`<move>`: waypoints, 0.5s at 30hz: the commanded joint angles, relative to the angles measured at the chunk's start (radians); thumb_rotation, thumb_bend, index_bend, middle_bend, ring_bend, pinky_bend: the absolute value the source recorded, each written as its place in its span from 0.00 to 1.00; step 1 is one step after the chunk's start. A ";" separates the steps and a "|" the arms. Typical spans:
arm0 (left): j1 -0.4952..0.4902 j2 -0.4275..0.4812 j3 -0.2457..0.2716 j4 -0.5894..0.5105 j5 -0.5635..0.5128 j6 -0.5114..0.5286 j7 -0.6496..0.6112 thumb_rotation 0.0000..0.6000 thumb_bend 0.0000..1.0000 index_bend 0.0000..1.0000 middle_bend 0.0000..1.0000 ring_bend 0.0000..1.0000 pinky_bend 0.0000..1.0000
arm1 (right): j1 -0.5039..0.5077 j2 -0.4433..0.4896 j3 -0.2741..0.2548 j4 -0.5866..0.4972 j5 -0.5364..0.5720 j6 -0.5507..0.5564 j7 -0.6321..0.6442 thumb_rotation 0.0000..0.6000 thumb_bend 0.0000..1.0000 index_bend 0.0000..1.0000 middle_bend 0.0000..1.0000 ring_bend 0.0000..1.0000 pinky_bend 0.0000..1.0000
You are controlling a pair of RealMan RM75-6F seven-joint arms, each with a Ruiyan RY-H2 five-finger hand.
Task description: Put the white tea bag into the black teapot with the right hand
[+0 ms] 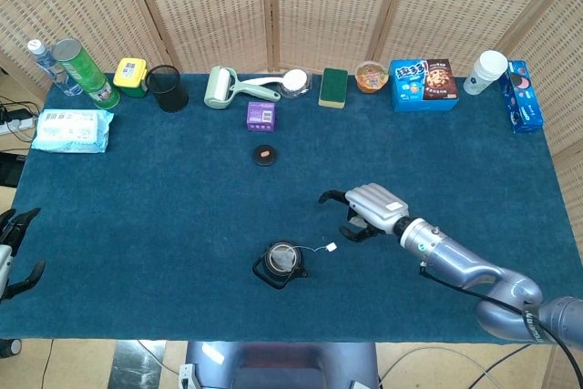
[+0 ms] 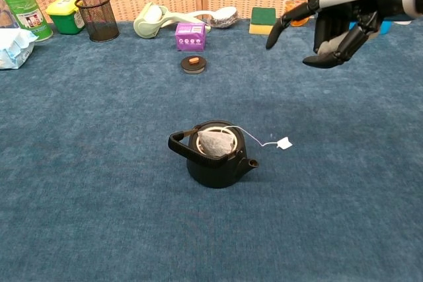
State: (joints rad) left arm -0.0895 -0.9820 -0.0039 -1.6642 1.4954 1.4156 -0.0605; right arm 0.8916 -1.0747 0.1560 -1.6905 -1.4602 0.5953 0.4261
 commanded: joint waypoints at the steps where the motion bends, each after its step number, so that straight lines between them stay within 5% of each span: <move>1: -0.001 0.003 0.000 -0.005 -0.003 -0.001 0.008 1.00 0.45 0.03 0.14 0.00 0.12 | 0.037 0.025 -0.021 -0.003 -0.053 -0.053 0.033 1.00 0.67 0.25 1.00 1.00 1.00; 15: 0.000 0.012 -0.005 -0.025 -0.016 0.001 0.029 1.00 0.45 0.03 0.14 0.00 0.12 | 0.121 0.043 -0.062 -0.051 -0.090 -0.160 -0.037 1.00 0.77 0.27 1.00 1.00 1.00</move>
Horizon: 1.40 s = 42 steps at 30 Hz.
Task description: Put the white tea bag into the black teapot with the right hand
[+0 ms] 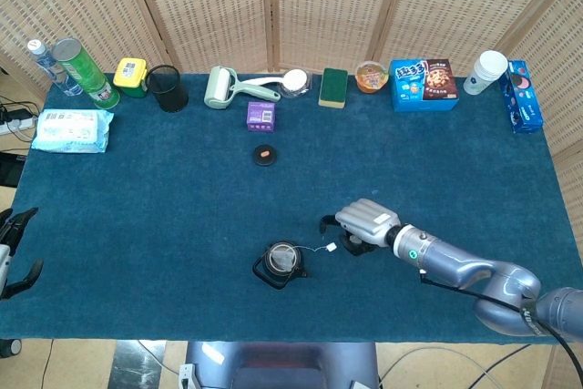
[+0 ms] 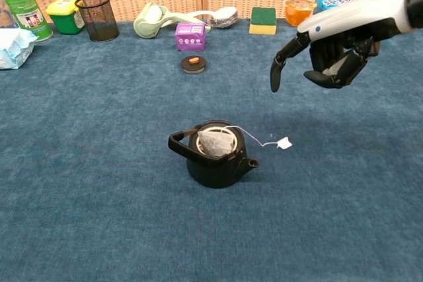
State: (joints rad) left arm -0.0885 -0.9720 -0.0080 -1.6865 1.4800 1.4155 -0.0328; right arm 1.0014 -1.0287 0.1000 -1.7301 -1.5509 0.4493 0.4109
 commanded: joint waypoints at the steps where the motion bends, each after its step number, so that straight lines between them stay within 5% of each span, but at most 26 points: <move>1: -0.001 0.004 -0.002 -0.006 0.000 0.001 0.001 1.00 0.45 0.03 0.14 0.00 0.12 | 0.016 -0.005 -0.008 -0.017 0.003 -0.019 -0.033 1.00 0.78 0.26 1.00 1.00 1.00; 23: -0.009 0.015 -0.007 -0.025 -0.024 -0.016 0.022 1.00 0.45 0.03 0.14 0.00 0.12 | 0.149 -0.089 -0.006 -0.059 0.193 -0.138 -0.335 1.00 0.79 0.19 1.00 1.00 1.00; 42: -0.006 0.008 -0.005 -0.007 -0.038 -0.026 0.011 1.00 0.45 0.03 0.14 0.00 0.12 | 0.243 -0.185 -0.078 -0.021 0.436 -0.079 -0.531 1.00 0.79 0.19 1.00 1.00 1.00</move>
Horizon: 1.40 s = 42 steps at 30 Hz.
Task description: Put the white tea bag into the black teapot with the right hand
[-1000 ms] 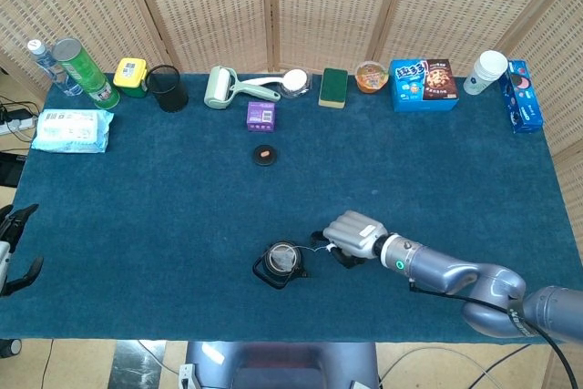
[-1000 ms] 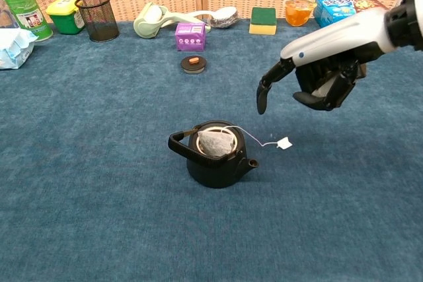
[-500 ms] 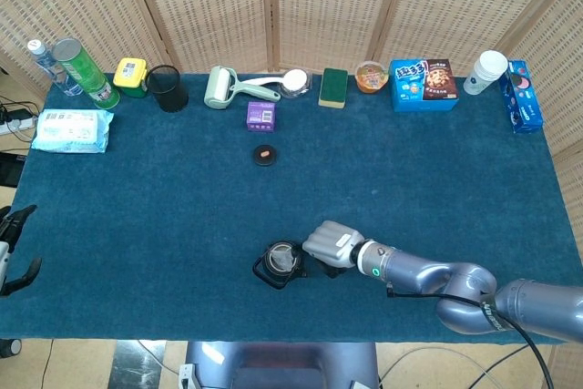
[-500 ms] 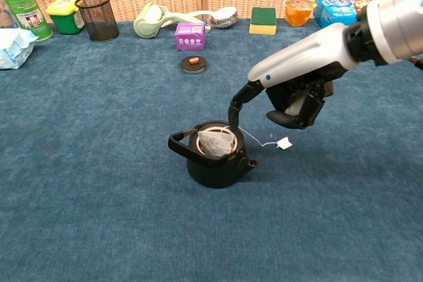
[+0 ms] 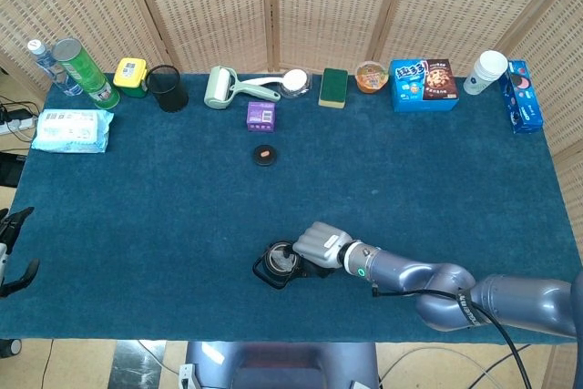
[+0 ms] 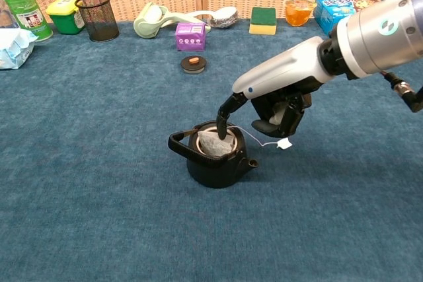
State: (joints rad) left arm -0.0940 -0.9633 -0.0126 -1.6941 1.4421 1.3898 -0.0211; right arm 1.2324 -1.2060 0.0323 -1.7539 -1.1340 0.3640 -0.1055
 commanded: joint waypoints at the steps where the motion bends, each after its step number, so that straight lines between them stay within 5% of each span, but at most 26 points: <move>1: 0.000 -0.001 0.000 0.002 0.000 -0.001 -0.001 1.00 0.45 0.03 0.14 0.00 0.12 | 0.016 -0.010 -0.014 0.002 0.029 0.010 -0.021 1.00 0.79 0.19 1.00 1.00 1.00; 12: 0.000 -0.003 0.001 0.007 -0.002 -0.004 -0.004 1.00 0.45 0.03 0.14 0.00 0.12 | 0.051 -0.038 -0.060 0.008 0.108 0.032 -0.069 1.00 0.79 0.19 1.00 1.00 1.00; 23: -0.004 -0.009 -0.001 0.014 0.001 -0.007 -0.012 1.00 0.45 0.03 0.14 0.00 0.12 | 0.067 0.009 -0.051 -0.067 0.133 0.062 -0.071 1.00 0.79 0.19 1.00 1.00 1.00; 42: 0.001 -0.010 0.001 0.035 -0.005 -0.010 -0.028 1.00 0.45 0.03 0.14 0.00 0.12 | 0.097 -0.045 -0.063 -0.026 0.169 0.057 -0.070 1.00 0.79 0.19 1.00 1.00 1.00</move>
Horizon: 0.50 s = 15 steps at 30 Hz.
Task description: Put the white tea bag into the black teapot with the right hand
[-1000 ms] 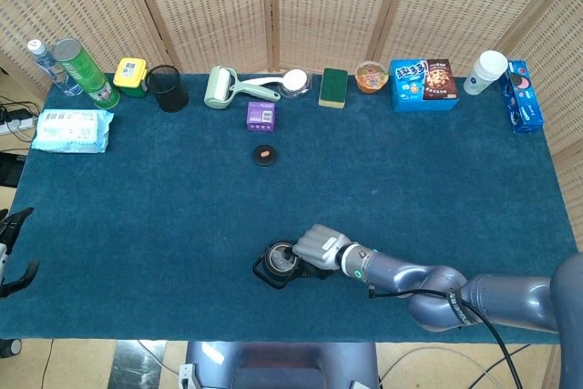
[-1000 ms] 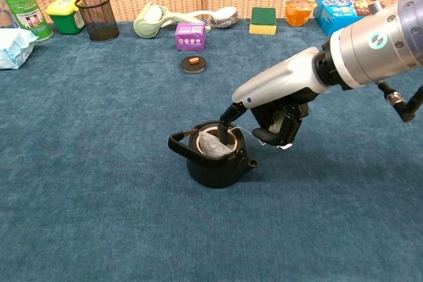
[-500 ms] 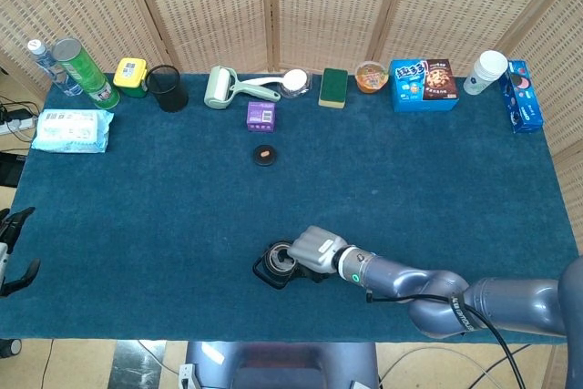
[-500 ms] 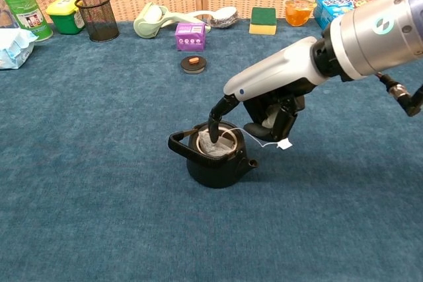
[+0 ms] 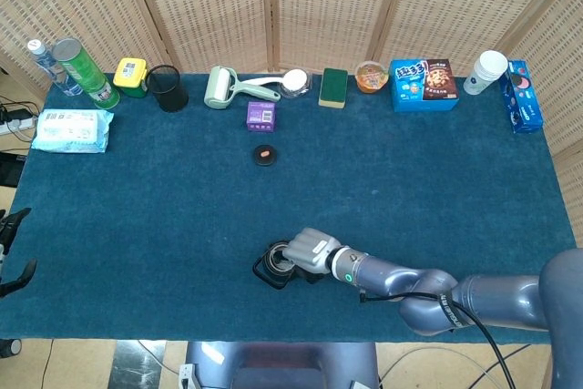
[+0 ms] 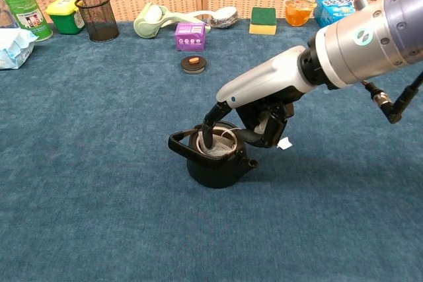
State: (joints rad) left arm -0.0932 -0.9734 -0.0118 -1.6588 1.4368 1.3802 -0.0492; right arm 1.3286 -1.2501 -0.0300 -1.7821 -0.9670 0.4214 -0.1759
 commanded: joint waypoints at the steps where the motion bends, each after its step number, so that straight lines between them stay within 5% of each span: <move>1: 0.000 0.000 0.000 0.000 0.000 0.000 0.000 1.00 0.45 0.03 0.14 0.00 0.12 | 0.002 -0.001 -0.002 0.004 0.002 0.001 0.000 1.00 0.79 0.19 1.00 1.00 1.00; 15: -0.006 -0.004 -0.001 -0.004 0.006 -0.004 0.006 1.00 0.45 0.03 0.14 0.00 0.12 | 0.001 0.019 -0.038 0.011 0.022 -0.001 0.001 1.00 0.79 0.19 1.00 1.00 1.00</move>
State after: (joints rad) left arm -0.0984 -0.9772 -0.0129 -1.6622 1.4422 1.3766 -0.0434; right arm 1.3297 -1.2329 -0.0664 -1.7697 -0.9456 0.4203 -0.1748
